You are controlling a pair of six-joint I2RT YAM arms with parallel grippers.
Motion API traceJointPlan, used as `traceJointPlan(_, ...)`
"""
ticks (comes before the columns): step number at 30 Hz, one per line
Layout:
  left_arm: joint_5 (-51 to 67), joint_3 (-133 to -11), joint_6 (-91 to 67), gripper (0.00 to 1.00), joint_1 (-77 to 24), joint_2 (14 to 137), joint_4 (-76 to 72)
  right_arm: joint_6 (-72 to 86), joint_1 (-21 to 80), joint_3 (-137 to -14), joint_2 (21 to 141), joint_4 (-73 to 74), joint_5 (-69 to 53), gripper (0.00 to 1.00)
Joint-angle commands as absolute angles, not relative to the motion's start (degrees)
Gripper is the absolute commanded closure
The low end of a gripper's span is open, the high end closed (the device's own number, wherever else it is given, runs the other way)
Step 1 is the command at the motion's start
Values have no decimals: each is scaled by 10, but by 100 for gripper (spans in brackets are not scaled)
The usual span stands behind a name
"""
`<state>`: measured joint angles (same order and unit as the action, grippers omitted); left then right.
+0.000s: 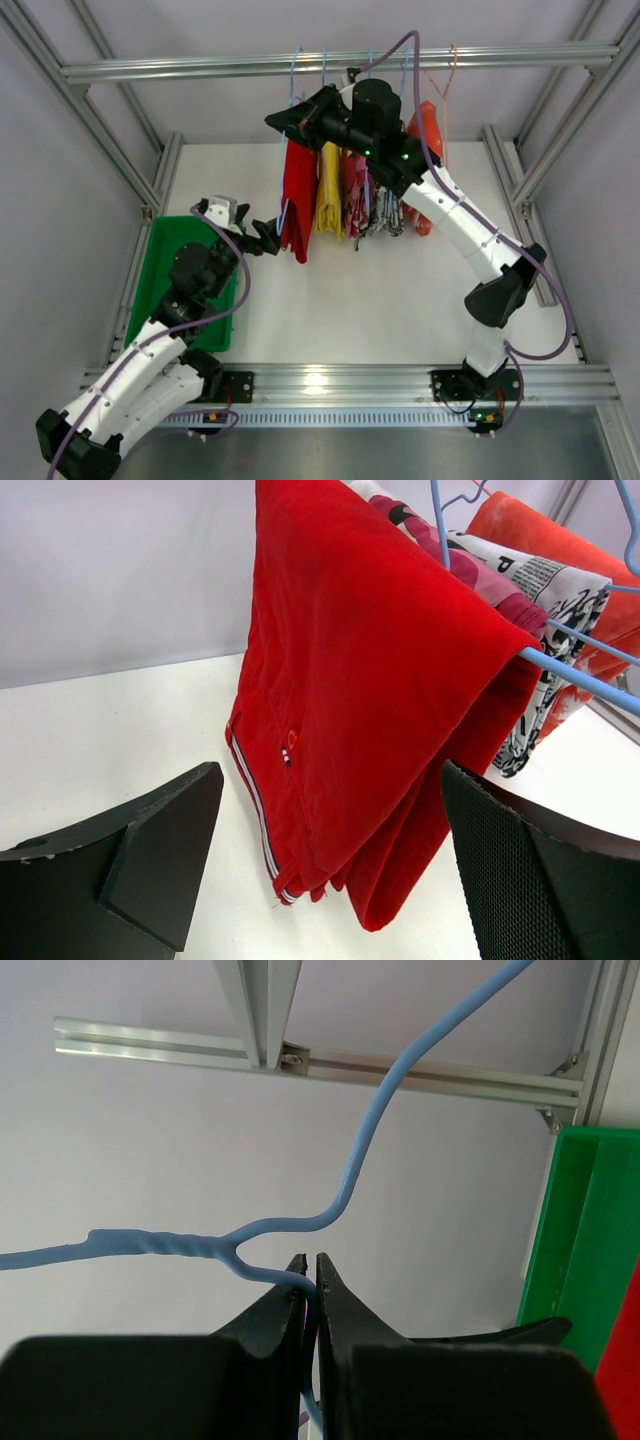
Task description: Remove the trousers from the hanger
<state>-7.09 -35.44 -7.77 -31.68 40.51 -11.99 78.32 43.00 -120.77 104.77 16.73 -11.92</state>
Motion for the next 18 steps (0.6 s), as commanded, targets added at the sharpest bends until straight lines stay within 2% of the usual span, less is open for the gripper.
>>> traceJointPlan(1, -67, -361, -72, 6, -321, 411, -155, 793, 428, -1262, 1034, 90, -113, 100)
traceJointPlan(18, -66, -388, -85, 5, -322, 482, -234, 805, 434, -1272, 1035, 83, -121, 100)
